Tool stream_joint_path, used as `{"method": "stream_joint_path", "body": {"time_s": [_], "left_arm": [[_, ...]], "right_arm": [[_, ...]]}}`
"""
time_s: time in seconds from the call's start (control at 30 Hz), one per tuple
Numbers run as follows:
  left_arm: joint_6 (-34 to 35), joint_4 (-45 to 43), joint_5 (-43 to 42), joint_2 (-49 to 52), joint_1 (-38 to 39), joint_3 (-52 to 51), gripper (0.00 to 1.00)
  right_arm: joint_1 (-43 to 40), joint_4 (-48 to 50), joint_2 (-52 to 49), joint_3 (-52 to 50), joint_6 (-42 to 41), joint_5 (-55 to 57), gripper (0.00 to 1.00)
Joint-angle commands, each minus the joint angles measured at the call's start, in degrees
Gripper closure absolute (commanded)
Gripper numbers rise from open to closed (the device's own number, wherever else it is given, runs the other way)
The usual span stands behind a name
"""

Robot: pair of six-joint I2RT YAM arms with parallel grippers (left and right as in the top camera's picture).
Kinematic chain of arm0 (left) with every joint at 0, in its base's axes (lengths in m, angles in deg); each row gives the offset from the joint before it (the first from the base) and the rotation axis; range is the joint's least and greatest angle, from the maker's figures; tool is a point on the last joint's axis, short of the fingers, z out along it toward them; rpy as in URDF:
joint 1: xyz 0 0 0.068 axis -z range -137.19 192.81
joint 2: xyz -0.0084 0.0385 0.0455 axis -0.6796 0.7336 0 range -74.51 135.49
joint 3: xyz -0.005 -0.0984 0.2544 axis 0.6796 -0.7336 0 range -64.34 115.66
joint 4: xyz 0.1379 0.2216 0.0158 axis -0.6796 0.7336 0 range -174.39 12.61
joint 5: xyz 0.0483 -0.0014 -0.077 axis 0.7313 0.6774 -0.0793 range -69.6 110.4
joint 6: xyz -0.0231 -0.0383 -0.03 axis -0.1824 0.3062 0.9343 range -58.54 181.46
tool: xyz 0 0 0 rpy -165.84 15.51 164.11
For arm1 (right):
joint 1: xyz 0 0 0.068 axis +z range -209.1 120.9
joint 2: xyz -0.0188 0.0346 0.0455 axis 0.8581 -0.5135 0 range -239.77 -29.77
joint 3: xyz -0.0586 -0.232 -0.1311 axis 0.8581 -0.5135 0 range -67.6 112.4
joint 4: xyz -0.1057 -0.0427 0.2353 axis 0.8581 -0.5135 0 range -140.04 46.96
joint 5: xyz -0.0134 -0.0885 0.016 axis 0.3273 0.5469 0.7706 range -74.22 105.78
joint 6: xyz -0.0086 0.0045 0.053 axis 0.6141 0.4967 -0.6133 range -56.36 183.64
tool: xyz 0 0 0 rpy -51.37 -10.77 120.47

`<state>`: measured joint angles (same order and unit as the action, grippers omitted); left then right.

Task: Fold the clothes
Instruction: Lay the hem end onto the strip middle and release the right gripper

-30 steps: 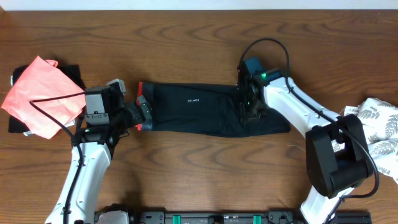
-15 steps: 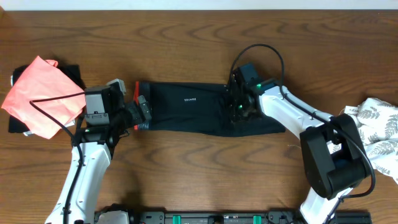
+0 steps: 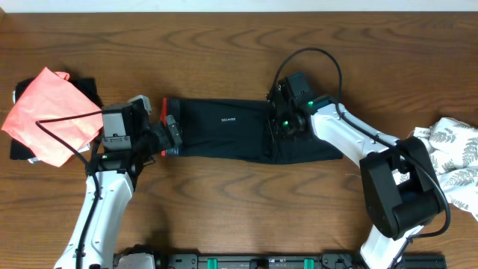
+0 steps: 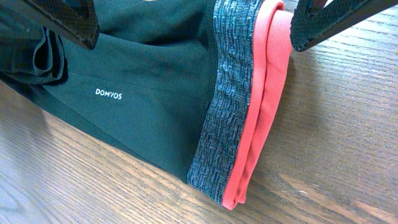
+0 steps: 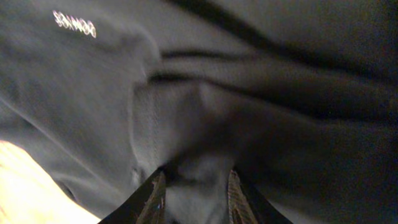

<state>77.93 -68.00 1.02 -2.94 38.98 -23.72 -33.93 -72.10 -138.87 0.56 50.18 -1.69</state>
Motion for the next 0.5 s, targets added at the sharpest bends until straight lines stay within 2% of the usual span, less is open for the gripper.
{"method": "stream_joint_path", "body": {"time_s": [0.0,0.2,0.47], "left_arm": [[-0.37,0.39,-0.52,-0.09,0.00,0.76,0.02],[-0.37,0.50,-0.52,-0.09,0.00,0.76,0.02],[-0.39,-0.57,-0.50,0.28,0.00,0.76,0.02]], "right_arm": [[0.72,1.01,-0.04,-0.20,-1.55,2.14,0.68],[-1.20,0.00,1.51,1.53,-0.42,7.21,0.67],[-10.08,-10.29,10.34,7.32,-1.31,10.67,0.64]]}}
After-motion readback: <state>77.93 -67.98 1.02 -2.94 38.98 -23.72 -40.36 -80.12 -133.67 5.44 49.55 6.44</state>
